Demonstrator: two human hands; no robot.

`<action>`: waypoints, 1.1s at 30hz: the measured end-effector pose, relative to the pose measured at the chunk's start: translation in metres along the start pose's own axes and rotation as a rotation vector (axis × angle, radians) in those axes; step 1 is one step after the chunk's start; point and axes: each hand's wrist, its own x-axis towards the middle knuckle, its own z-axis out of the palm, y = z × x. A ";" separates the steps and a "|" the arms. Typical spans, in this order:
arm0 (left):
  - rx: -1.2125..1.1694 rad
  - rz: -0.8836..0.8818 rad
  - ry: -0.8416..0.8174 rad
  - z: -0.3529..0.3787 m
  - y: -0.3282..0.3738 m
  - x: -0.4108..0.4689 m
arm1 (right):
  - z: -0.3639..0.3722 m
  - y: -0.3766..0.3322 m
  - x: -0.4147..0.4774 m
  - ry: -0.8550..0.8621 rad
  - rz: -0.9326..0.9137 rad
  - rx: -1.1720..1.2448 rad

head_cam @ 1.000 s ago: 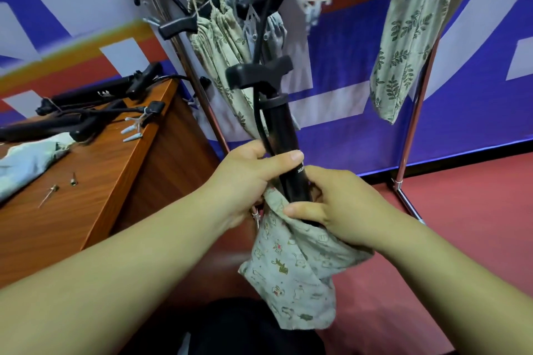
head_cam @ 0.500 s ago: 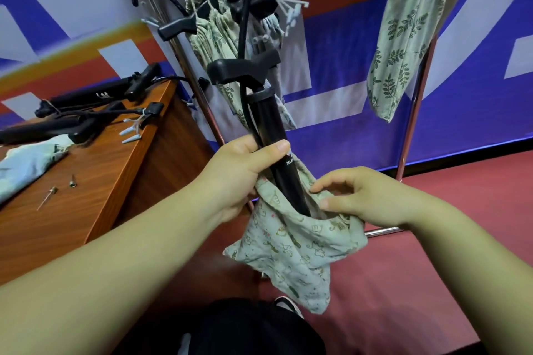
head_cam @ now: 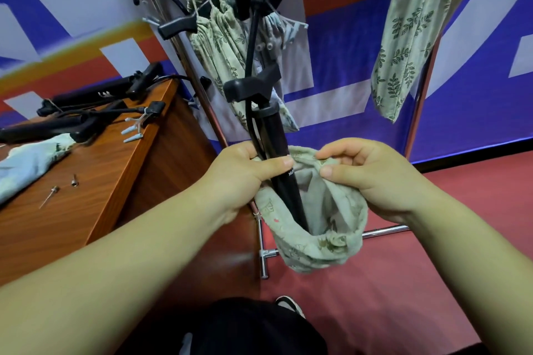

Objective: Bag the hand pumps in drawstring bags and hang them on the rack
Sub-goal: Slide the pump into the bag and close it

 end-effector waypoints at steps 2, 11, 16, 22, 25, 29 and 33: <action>0.060 -0.017 0.020 0.000 -0.002 0.001 | -0.001 -0.006 0.000 0.078 -0.037 -0.048; 0.154 -0.195 0.096 0.004 -0.006 0.003 | 0.004 -0.010 -0.002 0.125 0.061 0.132; 0.019 -0.160 -0.114 0.007 0.005 -0.005 | 0.000 -0.016 -0.002 0.115 0.097 0.284; 0.263 0.022 0.052 0.005 -0.001 0.000 | -0.001 -0.018 -0.001 0.084 0.095 0.274; 0.251 0.019 0.072 0.007 -0.001 -0.002 | 0.001 -0.016 -0.001 0.107 0.093 0.246; 0.141 -0.035 -0.026 0.009 0.002 -0.003 | 0.004 -0.012 -0.002 0.102 0.071 0.195; 0.088 -0.090 -0.041 0.009 0.005 -0.004 | 0.005 -0.013 -0.004 0.103 0.042 0.192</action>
